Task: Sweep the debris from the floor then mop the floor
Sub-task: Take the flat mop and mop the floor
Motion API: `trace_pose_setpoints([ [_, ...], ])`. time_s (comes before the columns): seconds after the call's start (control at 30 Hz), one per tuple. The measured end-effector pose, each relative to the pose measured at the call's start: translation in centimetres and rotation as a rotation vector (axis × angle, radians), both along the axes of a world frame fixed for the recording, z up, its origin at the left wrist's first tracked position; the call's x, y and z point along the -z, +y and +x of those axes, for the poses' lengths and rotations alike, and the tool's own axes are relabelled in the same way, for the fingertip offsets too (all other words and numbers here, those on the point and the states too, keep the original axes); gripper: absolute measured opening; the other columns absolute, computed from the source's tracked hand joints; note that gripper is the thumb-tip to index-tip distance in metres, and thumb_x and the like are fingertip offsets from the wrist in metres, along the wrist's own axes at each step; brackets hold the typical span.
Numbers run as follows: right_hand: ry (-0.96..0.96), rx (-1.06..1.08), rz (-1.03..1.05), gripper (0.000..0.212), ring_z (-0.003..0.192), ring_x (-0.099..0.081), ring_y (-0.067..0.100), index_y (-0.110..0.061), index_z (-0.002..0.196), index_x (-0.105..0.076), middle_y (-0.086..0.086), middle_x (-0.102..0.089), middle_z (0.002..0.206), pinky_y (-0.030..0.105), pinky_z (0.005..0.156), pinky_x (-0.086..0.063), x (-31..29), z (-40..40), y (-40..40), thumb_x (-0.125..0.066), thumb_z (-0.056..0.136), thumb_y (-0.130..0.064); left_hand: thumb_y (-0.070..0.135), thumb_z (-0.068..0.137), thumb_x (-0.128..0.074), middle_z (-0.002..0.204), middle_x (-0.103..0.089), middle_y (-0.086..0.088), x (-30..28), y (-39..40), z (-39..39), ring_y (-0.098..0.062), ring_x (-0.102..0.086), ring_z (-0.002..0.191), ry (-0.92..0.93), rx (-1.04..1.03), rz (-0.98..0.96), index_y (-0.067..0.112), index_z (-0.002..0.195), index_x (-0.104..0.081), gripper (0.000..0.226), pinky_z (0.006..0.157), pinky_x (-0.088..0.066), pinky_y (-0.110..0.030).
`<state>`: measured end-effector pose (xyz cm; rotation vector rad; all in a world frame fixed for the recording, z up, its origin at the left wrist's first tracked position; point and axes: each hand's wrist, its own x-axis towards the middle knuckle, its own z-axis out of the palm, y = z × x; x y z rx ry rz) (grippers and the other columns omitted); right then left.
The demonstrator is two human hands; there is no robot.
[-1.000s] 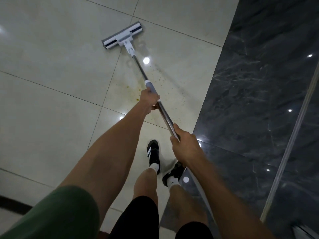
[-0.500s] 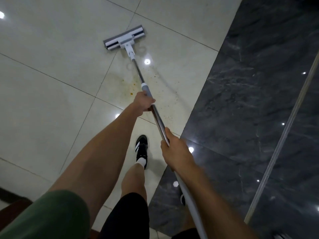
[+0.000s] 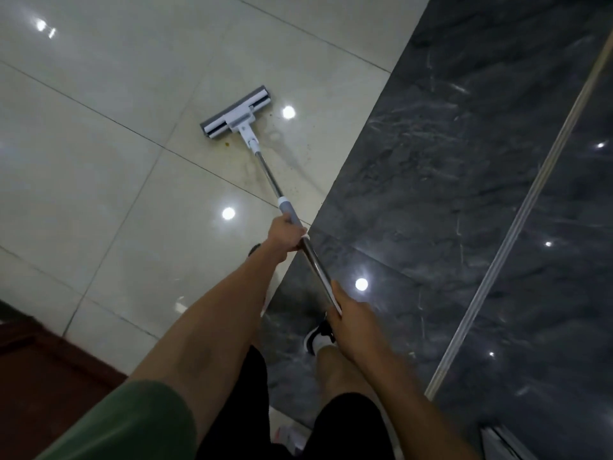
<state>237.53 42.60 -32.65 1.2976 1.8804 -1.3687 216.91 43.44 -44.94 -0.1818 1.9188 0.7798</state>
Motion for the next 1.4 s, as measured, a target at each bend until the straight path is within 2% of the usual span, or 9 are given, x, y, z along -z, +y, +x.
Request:
trace_pose_setpoints([
  [0.27,0.052,-0.059,0.074,0.045,0.089,-0.066,0.024,-0.033,0.148,-0.033,0.009,-0.066,0.099,0.04,0.081,-0.058,-0.5,-1.0,1.0,-0.042,0.104,-0.032,-0.003,0.087,-0.068,0.096,-0.062,-0.017,-0.1,0.8,-1.3,-0.032,-0.07,0.082,0.087,-0.064,-0.014,0.011,0.091,-0.055,0.019,0.07,-0.062,-0.046],
  [0.37,0.03,-0.098,0.092,0.049,0.087,-0.065,0.023,-0.033,0.152,-0.03,0.009,-0.067,0.096,0.038,0.079,-0.057,-0.2,-1.6,2.1,-0.042,0.104,-0.033,-0.004,0.086,-0.067,0.096,-0.062,-0.018,1.0,1.5,-1.9,-0.03,-0.069,0.077,0.083,-0.092,-0.006,0.007,0.099,-0.059,0.019,0.065,-0.062,-0.043],
  [0.57,0.005,-0.121,0.092,0.053,0.092,-0.066,0.021,-0.033,0.155,-0.022,0.008,-0.068,0.102,0.037,0.083,-0.057,0.5,-7.1,4.0,-0.04,0.105,-0.035,-0.002,0.087,-0.064,0.113,-0.059,-0.019,2.7,3.3,-7.0,-0.038,-0.066,0.098,0.11,-0.103,0.002,0.005,0.129,-0.057,0.043,0.079,-0.06,-0.049],
  [0.7,0.027,-0.125,0.087,0.051,0.107,-0.062,0.024,-0.037,0.154,-0.022,0.009,-0.065,0.118,0.043,0.094,-0.053,1.1,-14.6,5.7,-0.038,0.105,-0.038,-0.005,0.087,-0.061,0.105,-0.059,-0.017,2.8,5.0,-14.5,-0.03,-0.067,0.081,0.127,-0.151,0.043,0.009,0.118,-0.059,0.034,0.062,-0.062,-0.037],
  [0.9,0.063,-0.087,0.117,0.05,0.074,-0.055,0.01,-0.033,0.154,-0.026,0.004,-0.064,0.097,0.024,0.063,-0.047,2.7,-26.5,9.8,-0.039,0.106,-0.037,-0.006,0.086,-0.058,0.086,-0.054,-0.01,3.3,9.0,-26.6,-0.026,-0.062,0.066,0.137,-0.143,0.095,0.015,0.089,-0.055,0.022,0.052,-0.058,-0.031],
  [1.03,0.042,-0.091,0.131,0.049,0.084,-0.057,0.018,-0.032,0.153,-0.028,0.008,-0.065,0.103,0.032,0.078,-0.052,3.0,-31.4,12.4,-0.039,0.106,-0.037,-0.005,0.085,-0.06,0.084,-0.053,-0.009,3.9,11.7,-31.8,-0.024,-0.061,0.065,0.116,-0.131,0.12,0.013,0.095,-0.054,0.022,0.059,-0.06,-0.041],
  [1.17,0.022,-0.072,0.105,0.049,0.105,-0.06,0.026,-0.032,0.153,-0.029,0.009,-0.066,0.114,0.043,0.093,-0.052,2.2,-31.6,14.6,-0.039,0.106,-0.036,-0.004,0.087,-0.062,0.081,-0.057,-0.01,4.2,13.8,-32.4,-0.023,-0.062,0.065,0.132,-0.088,0.102,0.005,0.093,-0.056,0.013,0.056,-0.059,-0.037],
  [1.27,0.033,-0.051,0.1,0.049,0.103,-0.06,0.026,-0.03,0.154,-0.03,0.01,-0.065,0.111,0.044,0.092,-0.052,1.4,-30.9,15.7,-0.04,0.106,-0.034,-0.003,0.09,-0.058,0.088,-0.054,-0.01,4.5,14.9,-31.6,-0.023,-0.058,0.07,0.141,-0.08,0.118,0.006,0.087,-0.05,0.013,0.056,-0.051,-0.032],
  [1.4,0.017,-0.066,0.106,0.052,0.105,-0.061,0.024,-0.032,0.156,-0.023,0.01,-0.065,0.114,0.043,0.093,-0.053,1.4,-29.5,15.0,-0.039,0.106,-0.032,0.001,0.088,-0.062,0.091,-0.054,-0.013,5.1,14.8,-30.1,-0.029,-0.059,0.078,0.176,0.005,0.083,0.009,0.084,-0.048,0.017,0.07,-0.06,-0.047],
])
